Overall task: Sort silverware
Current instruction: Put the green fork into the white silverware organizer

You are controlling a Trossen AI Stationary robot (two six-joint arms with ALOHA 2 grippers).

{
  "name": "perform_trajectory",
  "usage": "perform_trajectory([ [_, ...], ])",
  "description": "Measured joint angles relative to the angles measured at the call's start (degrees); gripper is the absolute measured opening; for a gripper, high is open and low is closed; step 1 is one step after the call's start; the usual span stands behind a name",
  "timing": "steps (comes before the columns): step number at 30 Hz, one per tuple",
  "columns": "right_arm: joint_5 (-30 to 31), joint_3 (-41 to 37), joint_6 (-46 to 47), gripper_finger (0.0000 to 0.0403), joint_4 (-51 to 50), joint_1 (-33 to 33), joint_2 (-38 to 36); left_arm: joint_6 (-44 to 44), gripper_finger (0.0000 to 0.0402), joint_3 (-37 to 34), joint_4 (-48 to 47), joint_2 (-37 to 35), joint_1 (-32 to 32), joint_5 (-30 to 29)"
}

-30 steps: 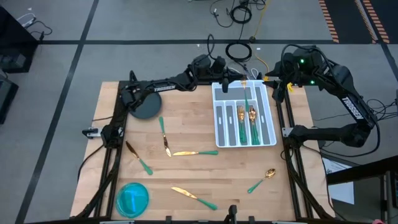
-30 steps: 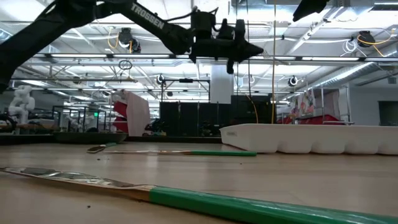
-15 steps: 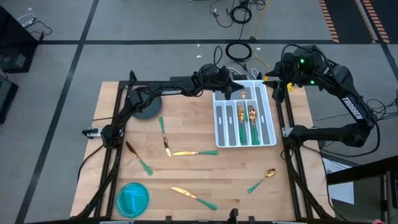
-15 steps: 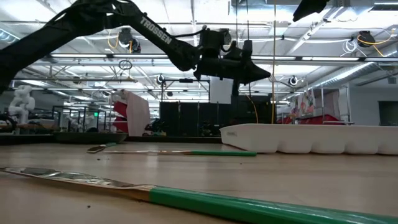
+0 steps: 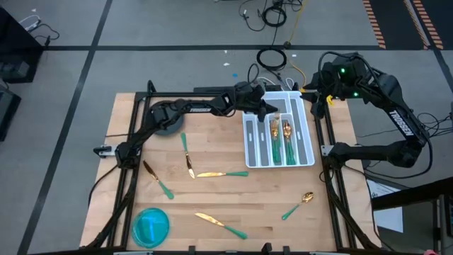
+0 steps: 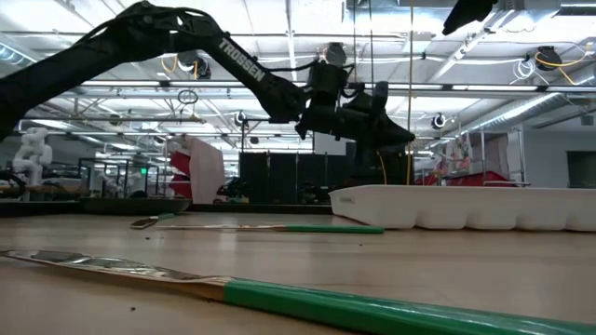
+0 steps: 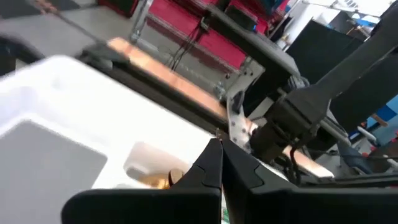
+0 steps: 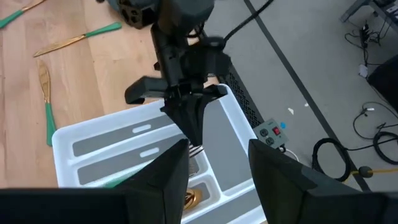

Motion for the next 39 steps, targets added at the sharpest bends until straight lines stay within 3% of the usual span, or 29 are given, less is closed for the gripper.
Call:
perform_trajectory([
  [20,-0.13,0.00,0.01,0.0160,0.04,0.00,-0.02,-0.57,0.0000,0.02,1.70,5.95,-2.12,-2.29],
  [39,-0.20,0.00,-0.20,0.0160,-0.64,0.00,-0.02,2.23,0.0000,0.04,-0.99,6.29,-2.14,-4.61],
])
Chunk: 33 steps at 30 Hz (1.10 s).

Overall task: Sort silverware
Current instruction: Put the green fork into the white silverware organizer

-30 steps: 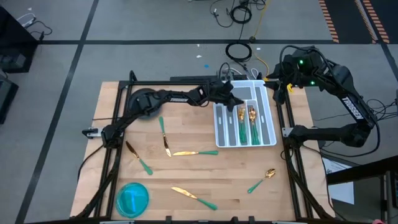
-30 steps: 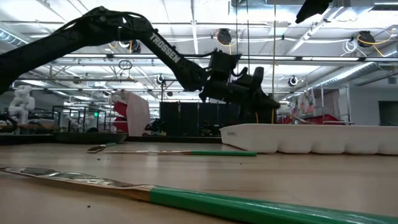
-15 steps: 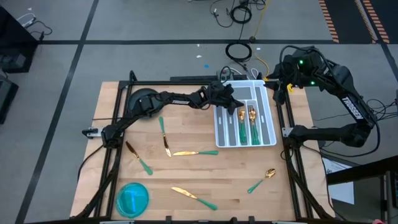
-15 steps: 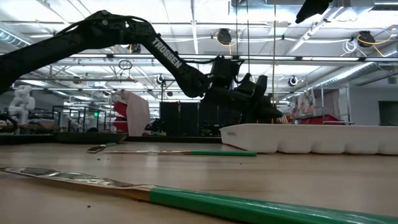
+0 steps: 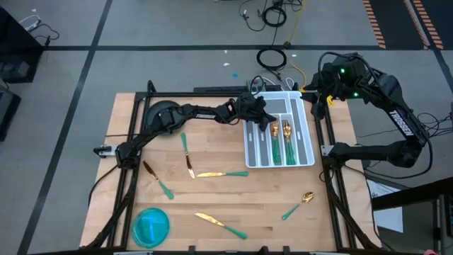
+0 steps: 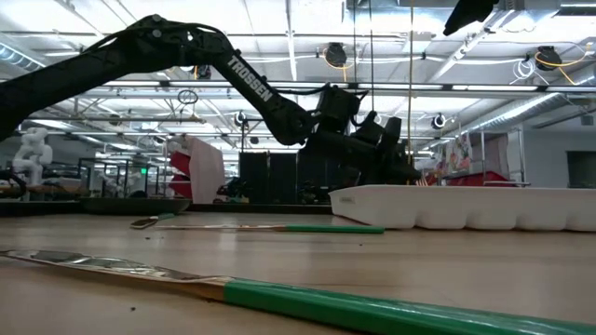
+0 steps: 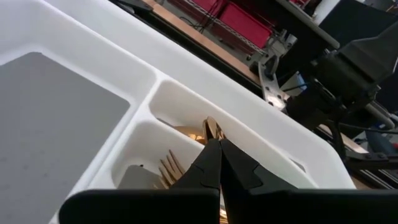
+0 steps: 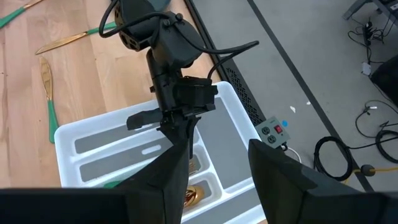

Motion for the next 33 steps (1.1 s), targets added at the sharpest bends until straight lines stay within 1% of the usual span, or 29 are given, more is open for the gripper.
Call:
perform_trajectory([
  [10,0.00,0.00,0.00,0.0160,0.01,0.00,0.00,2.14,0.0000,0.04,-2.40,0.00,-0.16,-0.91],
  [23,0.00,0.00,0.00,0.0160,0.01,0.00,0.00,1.76,0.0000,0.02,-2.68,0.00,-0.37,-1.92],
  [26,0.00,0.00,0.01,0.0160,0.01,0.00,0.00,-0.07,0.0005,0.02,-2.67,-0.02,-0.48,-3.20],
  [30,0.00,0.00,0.01,0.0160,0.01,0.00,0.00,-5.77,0.0008,0.02,-1.62,-0.02,-0.32,-5.12],
  [33,0.00,0.00,0.00,0.0160,0.01,0.00,0.00,-9.00,0.0004,0.02,-0.76,-0.02,-0.11,-5.12],
])
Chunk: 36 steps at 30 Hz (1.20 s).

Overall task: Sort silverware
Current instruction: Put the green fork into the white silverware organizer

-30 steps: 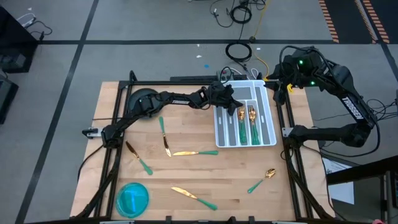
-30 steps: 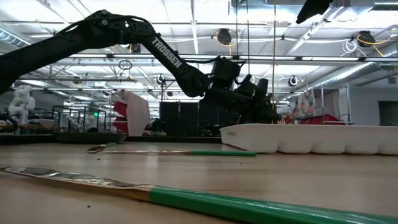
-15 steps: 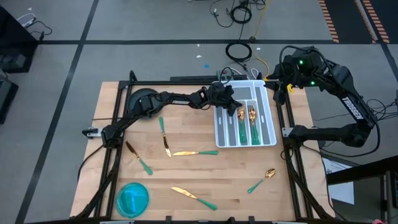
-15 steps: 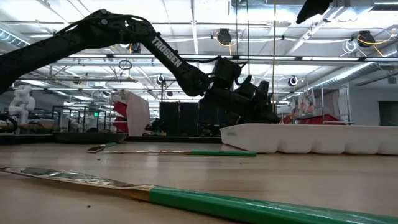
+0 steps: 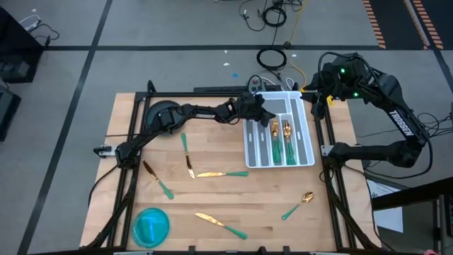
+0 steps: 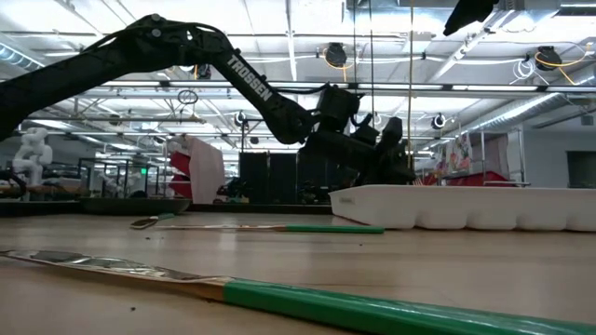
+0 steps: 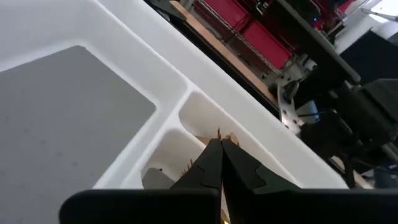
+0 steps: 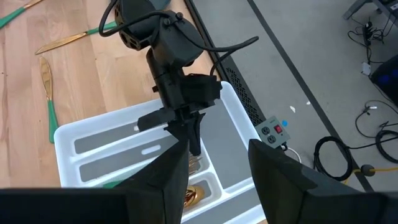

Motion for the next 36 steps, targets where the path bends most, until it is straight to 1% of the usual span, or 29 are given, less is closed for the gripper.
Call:
perform_trajectory([
  [4,0.00,0.00,0.00,0.0160,0.00,0.00,0.00,-1.86,0.0002,-0.02,0.35,0.00,-0.07,0.89],
  [9,0.00,0.00,0.00,0.0160,0.00,0.00,0.00,-7.35,0.0001,0.00,-0.56,-0.04,-0.42,1.95],
  [17,0.01,0.00,-0.23,0.0160,0.00,0.00,0.00,-7.64,0.0001,0.11,-0.85,-0.35,-0.42,4.73],
  [21,0.02,0.00,-0.20,0.0160,0.00,0.00,0.00,-7.84,0.0001,1.44,-1.69,-0.37,-0.48,6.56],
  [27,0.02,0.00,-0.20,0.0160,0.02,-0.02,0.00,-5.38,0.0000,3.26,-2.82,-0.41,-0.78,7.23],
  [32,0.02,0.00,-0.15,0.0160,0.00,0.00,0.00,1.54,0.0000,4.87,-10.27,-0.46,-0.28,6.59],
  [36,0.02,0.00,-0.10,0.0160,0.00,0.00,0.00,2.92,0.0000,4.90,-10.77,-1.11,-0.03,5.74],
])
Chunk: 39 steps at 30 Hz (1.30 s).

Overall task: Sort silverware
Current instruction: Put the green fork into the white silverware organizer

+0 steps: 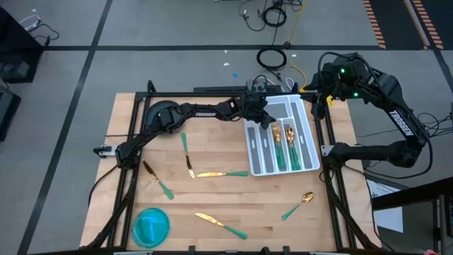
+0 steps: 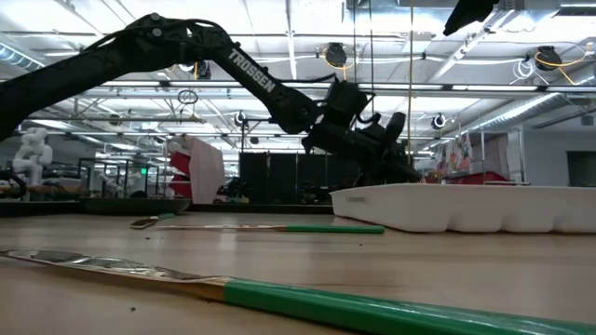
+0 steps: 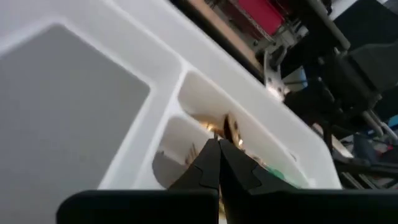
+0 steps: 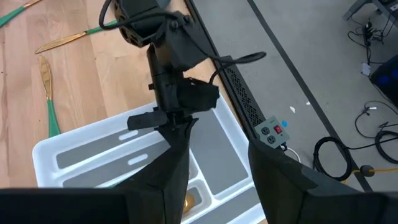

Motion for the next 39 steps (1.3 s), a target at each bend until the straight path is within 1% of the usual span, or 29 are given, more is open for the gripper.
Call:
perform_trajectory([
  [6,0.00,0.00,0.13,0.0160,-0.01,-0.02,0.02,0.42,0.0000,0.24,0.62,-2.26,-0.39,-0.86],
  [8,0.00,0.00,0.13,0.0160,-0.02,-0.02,0.02,0.40,0.0000,0.22,1.16,-2.39,-0.87,-2.08],
  [16,-0.02,0.00,0.33,0.0160,-0.04,-0.02,0.02,-0.65,0.0000,0.35,2.37,-3.08,-3.41,-3.45],
  [19,0.00,0.00,0.54,0.0160,-0.07,-0.02,0.02,-1.69,0.0000,-0.38,4.96,-3.08,-3.43,-3.44],
  [24,-0.02,0.00,0.56,0.0160,-0.07,-0.02,0.02,-0.56,0.0000,-2.45,5.47,-3.00,-3.29,-4.84],
  [30,-0.02,0.00,0.56,0.0160,-0.08,-0.02,0.02,-1.31,0.0000,-5.49,13.76,-3.08,-3.03,-5.27],
  [33,-0.02,0.00,0.56,0.0160,-0.09,-0.02,0.02,-1.33,0.0000,-6.32,13.77,-3.07,-3.03,-6.81],
  [39,-0.04,0.00,0.56,0.0160,-0.09,-0.02,0.02,-1.66,0.0000,-6.36,16.34,-0.37,-3.03,-6.55],
])
